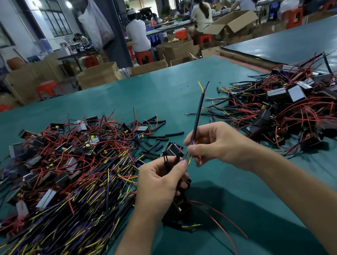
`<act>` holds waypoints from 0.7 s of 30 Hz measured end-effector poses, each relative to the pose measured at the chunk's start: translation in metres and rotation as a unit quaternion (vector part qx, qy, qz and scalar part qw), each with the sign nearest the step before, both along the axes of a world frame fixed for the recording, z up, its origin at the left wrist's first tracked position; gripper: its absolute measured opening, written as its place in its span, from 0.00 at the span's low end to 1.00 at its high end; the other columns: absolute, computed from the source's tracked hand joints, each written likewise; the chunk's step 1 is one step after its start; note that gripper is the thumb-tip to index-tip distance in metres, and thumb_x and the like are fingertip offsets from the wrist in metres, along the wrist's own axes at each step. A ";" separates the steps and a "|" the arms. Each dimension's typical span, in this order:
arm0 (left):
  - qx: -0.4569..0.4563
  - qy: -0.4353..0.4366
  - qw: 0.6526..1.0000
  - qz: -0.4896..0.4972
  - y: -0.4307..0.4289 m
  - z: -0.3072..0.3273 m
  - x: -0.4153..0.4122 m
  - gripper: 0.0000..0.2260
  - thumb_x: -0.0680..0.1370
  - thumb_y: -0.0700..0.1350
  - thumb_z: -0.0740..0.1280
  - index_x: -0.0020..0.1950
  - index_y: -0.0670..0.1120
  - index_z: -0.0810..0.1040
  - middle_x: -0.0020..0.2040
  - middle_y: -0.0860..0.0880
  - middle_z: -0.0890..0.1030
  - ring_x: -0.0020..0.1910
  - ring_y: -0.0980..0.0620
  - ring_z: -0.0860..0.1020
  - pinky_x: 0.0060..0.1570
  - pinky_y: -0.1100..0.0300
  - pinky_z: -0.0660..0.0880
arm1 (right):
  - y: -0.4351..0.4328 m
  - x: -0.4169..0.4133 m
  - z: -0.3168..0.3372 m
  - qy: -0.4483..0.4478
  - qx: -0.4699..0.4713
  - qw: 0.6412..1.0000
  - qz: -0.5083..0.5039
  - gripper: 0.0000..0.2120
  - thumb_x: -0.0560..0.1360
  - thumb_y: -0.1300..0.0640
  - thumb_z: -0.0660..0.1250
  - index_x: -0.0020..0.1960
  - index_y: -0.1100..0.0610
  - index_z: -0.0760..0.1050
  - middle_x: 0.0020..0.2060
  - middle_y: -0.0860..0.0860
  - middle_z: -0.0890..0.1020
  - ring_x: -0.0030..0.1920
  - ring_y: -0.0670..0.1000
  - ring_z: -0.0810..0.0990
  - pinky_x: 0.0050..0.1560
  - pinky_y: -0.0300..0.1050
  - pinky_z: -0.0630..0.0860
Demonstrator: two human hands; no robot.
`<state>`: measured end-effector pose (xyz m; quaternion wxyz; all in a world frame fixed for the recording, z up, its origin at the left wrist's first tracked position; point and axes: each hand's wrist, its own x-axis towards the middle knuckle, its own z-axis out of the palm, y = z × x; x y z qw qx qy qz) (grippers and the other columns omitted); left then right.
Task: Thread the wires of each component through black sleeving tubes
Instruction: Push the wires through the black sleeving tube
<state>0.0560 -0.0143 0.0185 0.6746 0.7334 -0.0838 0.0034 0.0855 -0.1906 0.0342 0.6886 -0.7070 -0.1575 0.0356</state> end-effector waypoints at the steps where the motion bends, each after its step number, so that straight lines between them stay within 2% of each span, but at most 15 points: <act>1: 0.000 0.000 1.000 0.001 0.000 0.001 0.000 0.09 0.76 0.40 0.70 0.35 0.46 0.82 0.29 0.47 0.81 0.26 0.53 0.76 0.24 0.63 0.69 | 0.000 0.000 0.000 0.003 -0.003 1.000 0.005 0.05 0.75 0.69 0.68 0.46 0.61 0.79 0.31 0.54 0.80 0.31 0.51 0.78 0.36 0.42 0.80; 9: -0.021 0.001 1.000 0.019 0.002 0.000 0.001 0.05 0.75 0.38 0.71 0.39 0.43 0.82 0.29 0.46 0.80 0.25 0.51 0.76 0.23 0.64 0.69 | -0.003 -0.002 0.003 0.022 -0.018 0.999 0.018 0.05 0.75 0.69 0.67 0.48 0.61 0.79 0.31 0.53 0.79 0.31 0.50 0.78 0.36 0.42 0.79; 11: -0.023 -0.002 0.999 0.022 0.002 0.000 0.001 0.06 0.74 0.38 0.72 0.37 0.44 0.82 0.29 0.46 0.80 0.25 0.51 0.76 0.23 0.63 0.69 | -0.003 -0.003 0.004 0.027 -0.015 0.999 0.020 0.03 0.77 0.66 0.67 0.47 0.61 0.78 0.31 0.53 0.79 0.31 0.49 0.78 0.35 0.41 0.78; 14: -0.022 -0.002 0.999 0.024 0.002 -0.002 0.004 0.09 0.72 0.37 0.73 0.32 0.45 0.82 0.28 0.46 0.78 0.24 0.52 0.75 0.23 0.63 0.69 | -0.001 0.002 0.005 0.041 0.031 0.998 -0.033 0.06 0.80 0.63 0.63 0.47 0.62 0.79 0.33 0.52 0.81 0.28 0.49 0.78 0.33 0.41 0.78; 17: -0.024 0.004 1.000 -0.003 0.001 -0.003 0.003 0.09 0.71 0.36 0.74 0.32 0.45 0.83 0.28 0.45 0.79 0.25 0.52 0.74 0.26 0.63 0.70 | -0.001 0.007 0.007 0.020 0.087 0.988 -0.128 0.07 0.80 0.65 0.61 0.57 0.64 0.74 0.31 0.53 0.81 0.25 0.49 0.74 0.29 0.40 0.77; 19: -0.020 0.005 0.999 -0.025 0.001 -0.003 0.002 0.06 0.71 0.37 0.74 0.35 0.45 0.84 0.28 0.45 0.80 0.26 0.51 0.75 0.28 0.61 0.70 | -0.003 0.008 0.005 -0.015 0.062 0.983 -0.175 0.12 0.80 0.66 0.61 0.63 0.58 0.68 0.30 0.52 0.81 0.24 0.49 0.74 0.28 0.40 0.75; 21: -0.026 0.003 0.999 -0.026 0.002 -0.004 0.003 0.06 0.72 0.38 0.74 0.35 0.45 0.84 0.29 0.45 0.80 0.26 0.51 0.75 0.27 0.62 0.69 | -0.005 0.007 0.005 -0.015 0.060 0.982 -0.180 0.17 0.80 0.66 0.61 0.65 0.53 0.63 0.29 0.53 0.81 0.23 0.49 0.74 0.27 0.41 0.73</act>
